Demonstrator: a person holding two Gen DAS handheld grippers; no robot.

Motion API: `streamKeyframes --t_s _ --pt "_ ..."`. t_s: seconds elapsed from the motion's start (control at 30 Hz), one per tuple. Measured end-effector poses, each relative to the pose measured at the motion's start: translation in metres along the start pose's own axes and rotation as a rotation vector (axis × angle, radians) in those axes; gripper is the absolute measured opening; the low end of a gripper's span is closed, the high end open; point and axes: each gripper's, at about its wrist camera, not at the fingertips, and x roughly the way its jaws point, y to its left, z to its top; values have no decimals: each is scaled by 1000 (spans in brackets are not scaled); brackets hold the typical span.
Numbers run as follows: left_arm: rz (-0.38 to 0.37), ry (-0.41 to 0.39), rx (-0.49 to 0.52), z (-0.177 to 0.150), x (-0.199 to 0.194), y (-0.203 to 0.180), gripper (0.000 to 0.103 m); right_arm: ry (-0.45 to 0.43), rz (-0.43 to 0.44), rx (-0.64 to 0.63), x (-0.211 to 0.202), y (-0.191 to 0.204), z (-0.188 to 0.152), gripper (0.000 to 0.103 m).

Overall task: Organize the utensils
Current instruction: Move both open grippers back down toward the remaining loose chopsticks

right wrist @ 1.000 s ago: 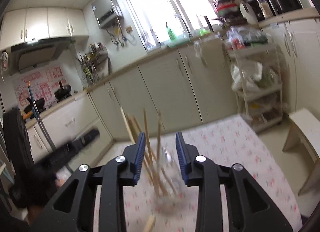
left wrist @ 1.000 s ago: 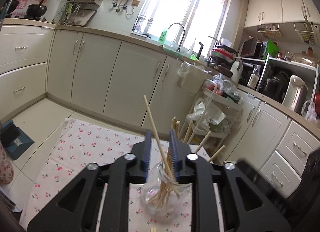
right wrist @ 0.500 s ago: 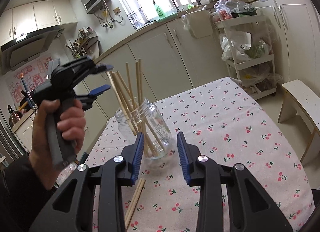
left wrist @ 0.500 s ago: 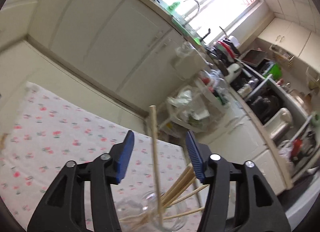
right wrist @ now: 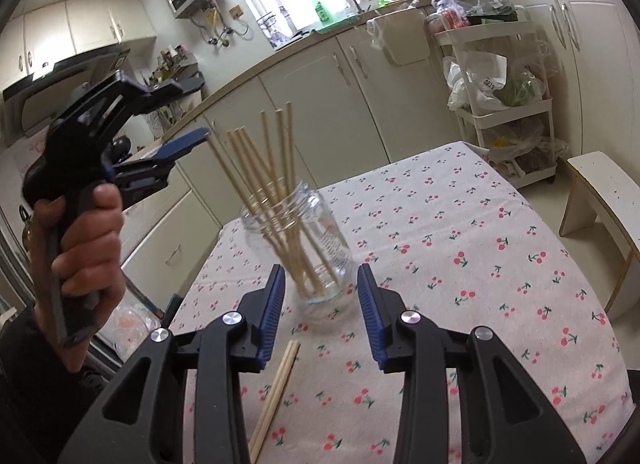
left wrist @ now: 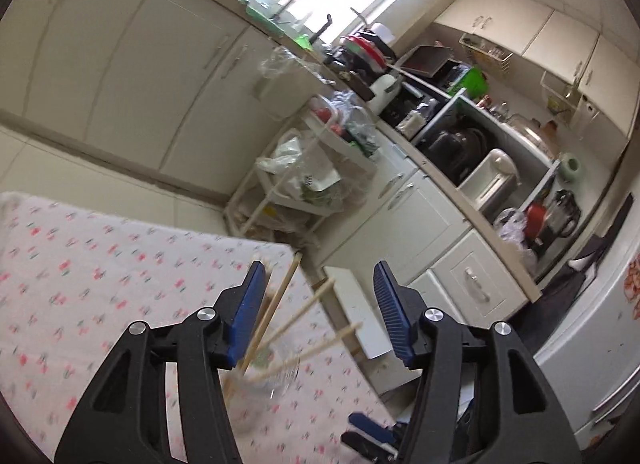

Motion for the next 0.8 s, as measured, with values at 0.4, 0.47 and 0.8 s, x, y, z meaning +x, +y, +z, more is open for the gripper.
streamKeyframes --t_s 0.4,0.47,0.8 --pt "523 119 68 -138 -56 -10 57 251 -41 -112 19 35 -51 23" --pt "541 136 37 -153 -61 -3 58 273 -50 -139 24 44 -59 23" --pt "575 165 -18 -178 -67 11 63 350 -108 -218 53 58 -74 22"
